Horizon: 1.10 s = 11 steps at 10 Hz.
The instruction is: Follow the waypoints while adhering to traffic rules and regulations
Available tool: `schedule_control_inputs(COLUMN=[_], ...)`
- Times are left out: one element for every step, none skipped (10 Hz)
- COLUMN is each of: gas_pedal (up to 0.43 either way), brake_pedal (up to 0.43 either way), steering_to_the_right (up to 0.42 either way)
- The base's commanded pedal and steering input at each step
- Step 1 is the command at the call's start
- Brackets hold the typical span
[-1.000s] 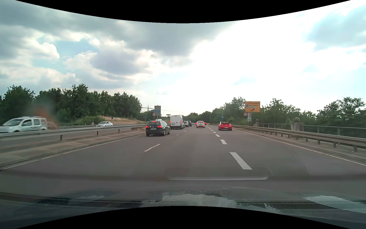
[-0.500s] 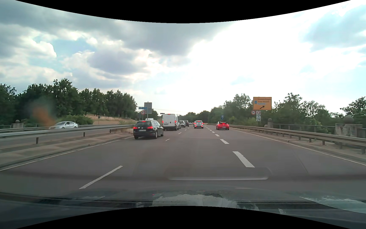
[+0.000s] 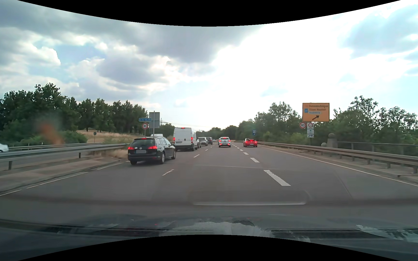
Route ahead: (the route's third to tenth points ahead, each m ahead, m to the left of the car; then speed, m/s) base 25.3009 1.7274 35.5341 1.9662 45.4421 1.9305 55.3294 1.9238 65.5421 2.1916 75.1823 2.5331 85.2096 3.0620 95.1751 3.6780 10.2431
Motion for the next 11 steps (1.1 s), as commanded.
schedule_control_inputs(gas_pedal=[0.000,0.000,0.000,0.000,0.000,0.000,0.000,0.000,0.000,0.000,0.000], brake_pedal=[0.226,0.226,0.232,0.238,0.232,0.238,0.238,0.232,0.232,0.238,0.238], steering_to_the_right=[0.009,0.003,0.003,0.003,0.003,0.003,0.003,0.003,0.003,0.003,0.003])
